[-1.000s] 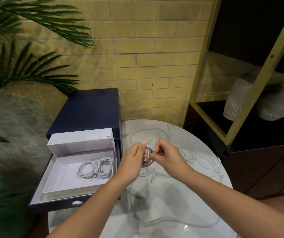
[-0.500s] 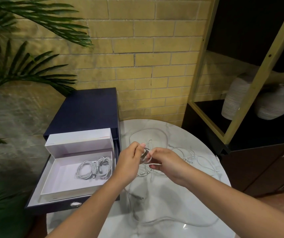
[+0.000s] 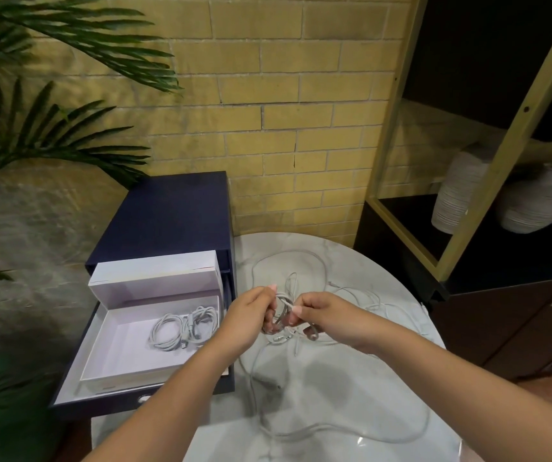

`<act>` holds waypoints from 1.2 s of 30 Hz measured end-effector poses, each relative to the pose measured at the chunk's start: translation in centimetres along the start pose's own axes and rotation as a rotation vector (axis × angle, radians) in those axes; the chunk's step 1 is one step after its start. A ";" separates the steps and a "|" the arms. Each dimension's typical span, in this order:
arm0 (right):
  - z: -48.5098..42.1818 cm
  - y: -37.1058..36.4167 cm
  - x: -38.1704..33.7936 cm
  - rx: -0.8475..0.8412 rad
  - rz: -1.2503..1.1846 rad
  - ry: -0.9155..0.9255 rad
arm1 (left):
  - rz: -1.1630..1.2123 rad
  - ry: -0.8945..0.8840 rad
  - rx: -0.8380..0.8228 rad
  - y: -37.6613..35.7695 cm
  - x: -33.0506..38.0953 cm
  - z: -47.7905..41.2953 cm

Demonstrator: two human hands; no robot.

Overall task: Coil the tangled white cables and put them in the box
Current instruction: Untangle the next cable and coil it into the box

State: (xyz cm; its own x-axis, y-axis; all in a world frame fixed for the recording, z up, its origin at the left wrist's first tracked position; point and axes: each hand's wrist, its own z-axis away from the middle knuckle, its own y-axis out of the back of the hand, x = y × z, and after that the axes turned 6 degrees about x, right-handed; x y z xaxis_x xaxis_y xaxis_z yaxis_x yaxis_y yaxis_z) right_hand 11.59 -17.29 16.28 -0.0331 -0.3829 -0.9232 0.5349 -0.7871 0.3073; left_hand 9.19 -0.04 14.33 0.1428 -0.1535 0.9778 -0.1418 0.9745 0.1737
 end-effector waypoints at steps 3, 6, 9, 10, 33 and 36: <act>0.0 0.5 0.1 -0.038 0.050 0.010 | 0.037 0.068 -0.037 0.1 0.2 -0.1; -0.1 0.8 -0.1 -0.058 0.058 0.026 | 0.019 0.075 -0.051 0.1 0.1 -0.3; -0.1 1.3 -1.0 -0.037 0.161 0.062 | -0.006 0.055 -0.080 0.3 0.0 -0.2; -0.1 1.6 -1.4 -0.015 0.277 0.100 | -0.035 0.037 -0.091 0.4 -0.1 -0.1; -0.5 -1.8 0.9 0.401 0.002 0.160 | 0.400 0.145 0.076 -2.1 1.5 1.4; -0.9 -1.6 0.7 0.427 -0.070 0.152 | 0.300 0.102 0.092 -2.1 1.1 1.1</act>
State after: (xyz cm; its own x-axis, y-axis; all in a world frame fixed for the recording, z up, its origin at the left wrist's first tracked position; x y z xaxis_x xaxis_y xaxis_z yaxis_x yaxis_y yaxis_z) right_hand 11.44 -15.91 14.95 0.0849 -0.2716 -0.9587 0.1385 -0.9496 0.2813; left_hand 8.61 -2.47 15.16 0.1785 0.1596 0.9709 -0.2796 0.9543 -0.1055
